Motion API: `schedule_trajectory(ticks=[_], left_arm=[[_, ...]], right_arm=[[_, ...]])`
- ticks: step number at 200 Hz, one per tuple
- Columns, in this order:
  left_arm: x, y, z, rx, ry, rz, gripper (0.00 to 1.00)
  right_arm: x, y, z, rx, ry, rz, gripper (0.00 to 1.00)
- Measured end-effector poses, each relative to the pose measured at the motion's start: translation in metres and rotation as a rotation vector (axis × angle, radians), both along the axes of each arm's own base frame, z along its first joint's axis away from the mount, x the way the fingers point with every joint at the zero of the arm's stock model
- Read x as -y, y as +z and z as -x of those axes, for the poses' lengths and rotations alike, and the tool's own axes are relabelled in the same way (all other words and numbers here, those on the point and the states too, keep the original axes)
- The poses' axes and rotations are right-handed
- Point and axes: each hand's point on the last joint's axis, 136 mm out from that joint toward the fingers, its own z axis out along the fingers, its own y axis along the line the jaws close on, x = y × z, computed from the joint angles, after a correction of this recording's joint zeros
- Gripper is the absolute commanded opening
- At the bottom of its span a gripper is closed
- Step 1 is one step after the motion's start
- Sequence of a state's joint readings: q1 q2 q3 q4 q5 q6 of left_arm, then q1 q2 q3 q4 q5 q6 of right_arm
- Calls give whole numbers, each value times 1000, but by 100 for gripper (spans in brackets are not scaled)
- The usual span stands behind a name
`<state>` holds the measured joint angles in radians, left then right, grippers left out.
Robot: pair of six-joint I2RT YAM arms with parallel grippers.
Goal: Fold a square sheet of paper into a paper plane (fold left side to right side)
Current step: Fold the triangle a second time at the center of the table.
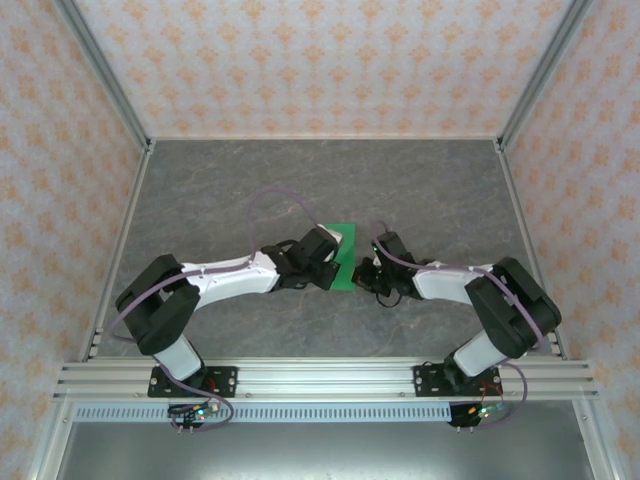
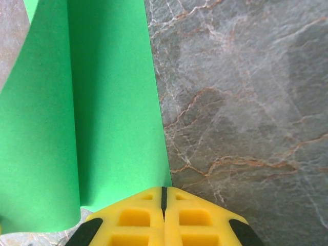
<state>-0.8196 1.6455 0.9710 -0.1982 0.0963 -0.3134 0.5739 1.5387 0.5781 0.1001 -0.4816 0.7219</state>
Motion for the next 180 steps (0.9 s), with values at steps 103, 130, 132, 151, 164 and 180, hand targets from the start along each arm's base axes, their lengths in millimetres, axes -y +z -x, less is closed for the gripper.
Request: schedule_trajectory(ticks=[103, 130, 132, 151, 164, 180], left_arm=[[-19, -28, -13, -47, 42, -57, 2], [-19, -31, -13, -50, 32, -64, 2], [-18, -31, -13, -49, 31, -64, 2], [-17, -30, -16, -49, 32, -59, 2], [-16, -30, -18, -49, 31, -58, 2], [-17, -31, -21, -49, 33, -60, 2]], right_arm=[[0, 0, 0, 1, 12, 10, 7], [0, 0, 0, 0, 13, 10, 7], [0, 0, 0, 1, 13, 10, 7], [0, 0, 0, 0, 14, 11, 7], [0, 0, 0, 1, 15, 12, 7], [0, 0, 0, 1, 15, 12, 7]])
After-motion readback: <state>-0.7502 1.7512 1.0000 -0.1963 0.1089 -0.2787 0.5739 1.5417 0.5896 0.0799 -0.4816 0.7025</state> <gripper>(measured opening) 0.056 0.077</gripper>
